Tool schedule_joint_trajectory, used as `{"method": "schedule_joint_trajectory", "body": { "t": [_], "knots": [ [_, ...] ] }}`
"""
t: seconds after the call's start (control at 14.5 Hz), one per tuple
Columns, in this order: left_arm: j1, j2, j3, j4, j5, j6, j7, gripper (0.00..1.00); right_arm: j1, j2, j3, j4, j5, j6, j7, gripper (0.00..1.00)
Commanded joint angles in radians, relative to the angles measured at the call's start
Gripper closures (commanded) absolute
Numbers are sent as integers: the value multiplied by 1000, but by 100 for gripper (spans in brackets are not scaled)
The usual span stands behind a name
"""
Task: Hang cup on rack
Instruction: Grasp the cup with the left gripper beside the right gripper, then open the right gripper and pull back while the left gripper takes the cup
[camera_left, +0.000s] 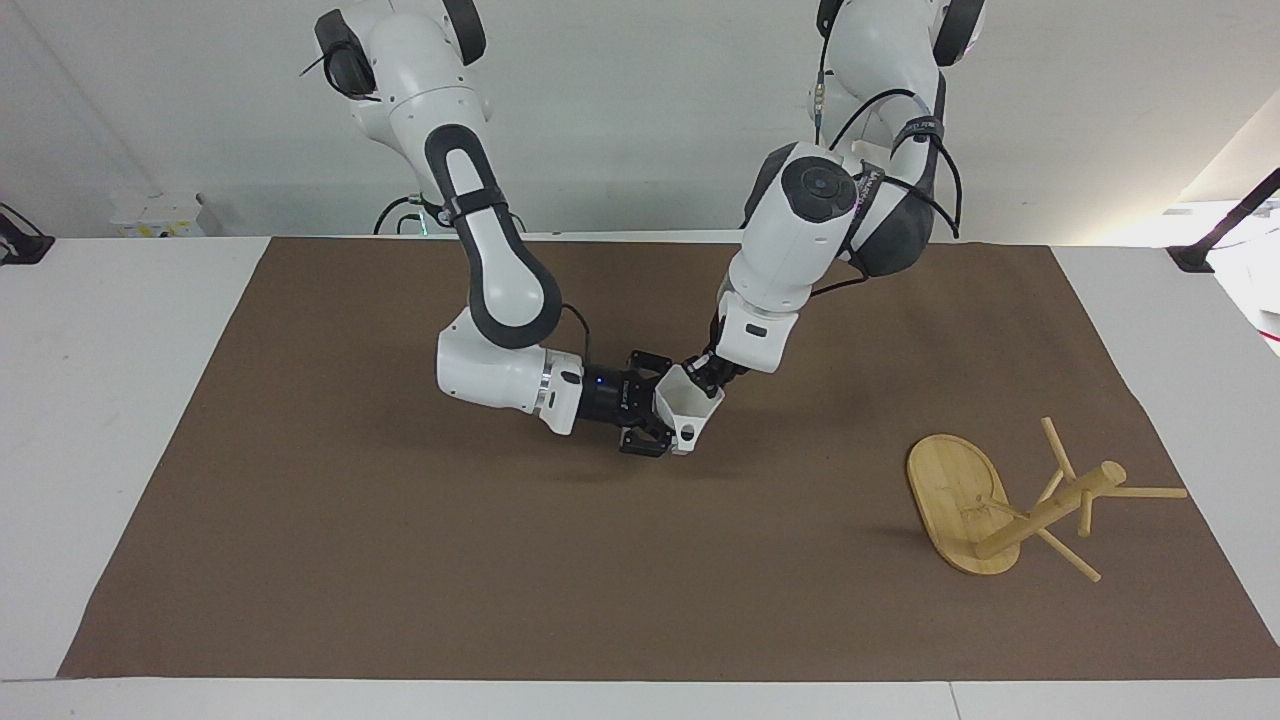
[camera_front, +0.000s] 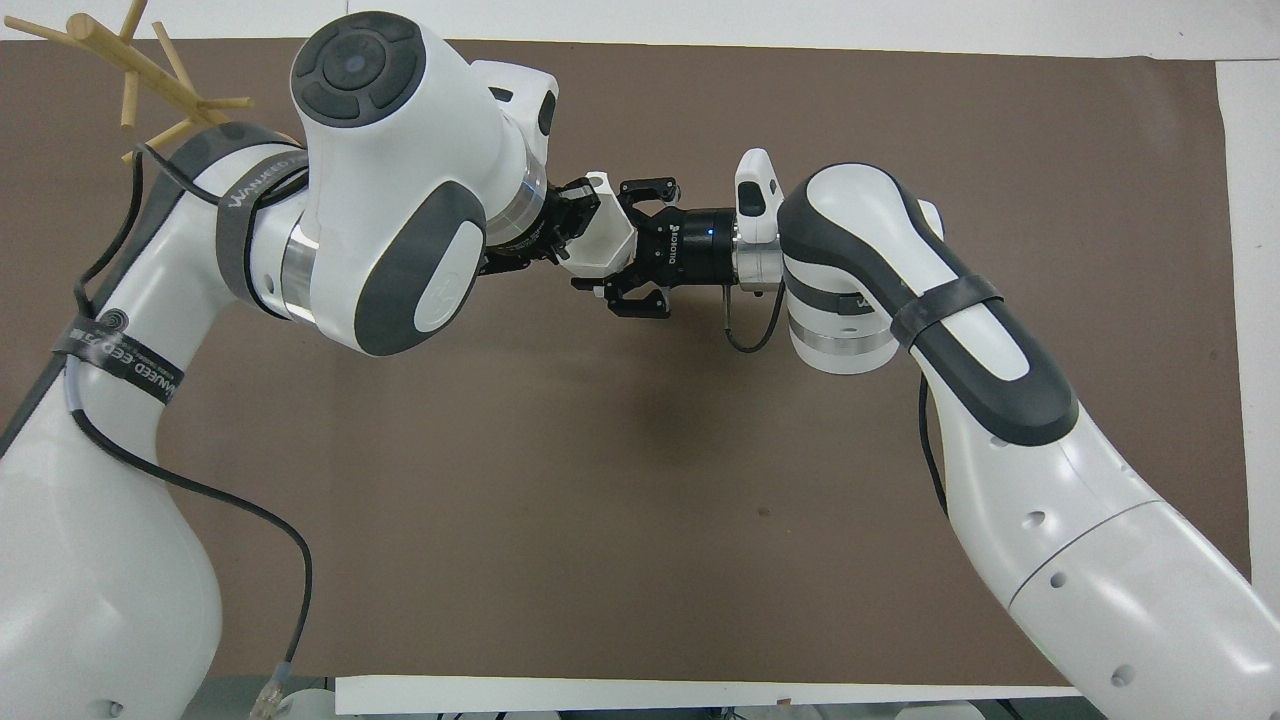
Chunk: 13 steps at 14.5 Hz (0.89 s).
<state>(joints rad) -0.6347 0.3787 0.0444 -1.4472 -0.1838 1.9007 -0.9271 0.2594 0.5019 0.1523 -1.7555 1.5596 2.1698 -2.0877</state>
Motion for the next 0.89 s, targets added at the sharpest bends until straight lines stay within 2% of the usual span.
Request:
{"method": "schedule_joint_trajectory", "body": {
  "t": [0.0, 0.28, 0.41, 0.55, 0.69, 0.83],
  "knots": [
    [12, -3, 5, 4, 1, -2, 11, 100, -11, -19, 3, -19, 27, 1, 18, 0],
    [12, -6, 12, 16, 32, 0, 13, 100, -29, -28, 1, -24, 22, -22, 2, 0],
    [12, -15, 12, 14, 107, 6, 19, 100, -64, -95, -2, -57, -12, -24, 2, 0],
    [44, -43, 14, 8, 112, 6, 25, 100, -112, -149, -4, -94, -111, -27, 5, 0],
    [72, -58, 14, -5, 104, 32, 21, 100, -182, -175, -4, -85, -273, -80, 23, 0],
    [125, -113, 12, -94, 74, 153, 14, 100, -241, -224, -7, -78, -468, -135, 154, 0]
  ]
}}
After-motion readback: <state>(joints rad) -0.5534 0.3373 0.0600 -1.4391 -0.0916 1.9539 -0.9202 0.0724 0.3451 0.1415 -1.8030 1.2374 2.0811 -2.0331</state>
